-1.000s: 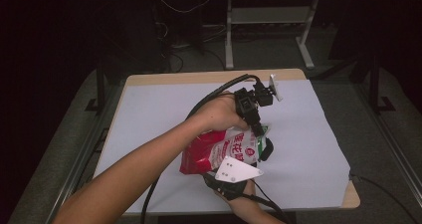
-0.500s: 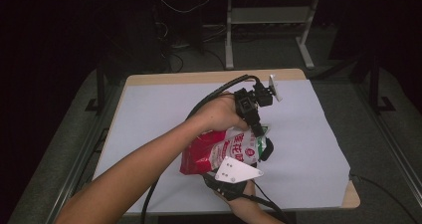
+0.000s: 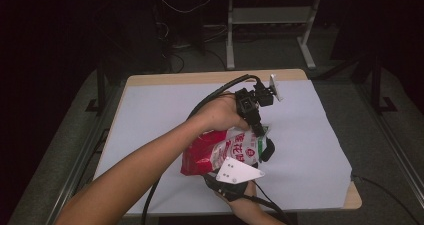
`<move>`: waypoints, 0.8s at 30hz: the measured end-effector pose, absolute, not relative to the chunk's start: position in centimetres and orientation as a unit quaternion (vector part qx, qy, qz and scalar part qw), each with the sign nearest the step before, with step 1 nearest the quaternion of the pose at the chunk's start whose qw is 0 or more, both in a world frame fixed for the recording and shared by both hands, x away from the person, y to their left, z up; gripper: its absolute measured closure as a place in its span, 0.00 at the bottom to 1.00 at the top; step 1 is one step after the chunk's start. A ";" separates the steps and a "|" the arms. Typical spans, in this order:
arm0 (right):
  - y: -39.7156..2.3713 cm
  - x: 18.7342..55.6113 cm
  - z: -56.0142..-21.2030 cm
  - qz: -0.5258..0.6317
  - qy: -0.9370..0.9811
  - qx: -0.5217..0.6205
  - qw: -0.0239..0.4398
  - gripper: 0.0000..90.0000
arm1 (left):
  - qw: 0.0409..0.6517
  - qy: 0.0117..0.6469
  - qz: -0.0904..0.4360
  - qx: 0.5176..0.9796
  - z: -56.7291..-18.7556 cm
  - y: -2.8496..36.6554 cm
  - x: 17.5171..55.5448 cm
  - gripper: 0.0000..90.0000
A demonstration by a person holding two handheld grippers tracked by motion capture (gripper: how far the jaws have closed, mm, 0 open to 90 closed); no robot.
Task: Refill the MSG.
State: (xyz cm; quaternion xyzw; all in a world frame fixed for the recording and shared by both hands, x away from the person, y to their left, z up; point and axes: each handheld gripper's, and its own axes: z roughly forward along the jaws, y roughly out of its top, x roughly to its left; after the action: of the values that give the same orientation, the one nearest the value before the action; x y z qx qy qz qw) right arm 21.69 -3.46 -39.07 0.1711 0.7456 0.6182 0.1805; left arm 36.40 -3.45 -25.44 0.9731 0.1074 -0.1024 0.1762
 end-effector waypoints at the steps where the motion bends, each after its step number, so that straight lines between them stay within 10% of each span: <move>1: -3.5 21.7 -39.1 0.618 0.745 0.171 0.181 1.00 | 0.176 0.108 -0.102 0.973 -25.4 -3.5 36.4 1.00; 24: -3.4 21.6 -39.0 0.620 0.744 0.170 0.181 1.00 | 0.172 0.107 -0.104 0.974 -25.5 -3.5 36.5 1.00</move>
State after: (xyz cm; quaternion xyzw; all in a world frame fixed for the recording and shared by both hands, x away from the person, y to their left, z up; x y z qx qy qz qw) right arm 21.64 -3.43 -39.01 0.1698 0.7439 0.6204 0.1812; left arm 36.49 -3.50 -25.45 0.9737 0.1069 -0.1039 0.1722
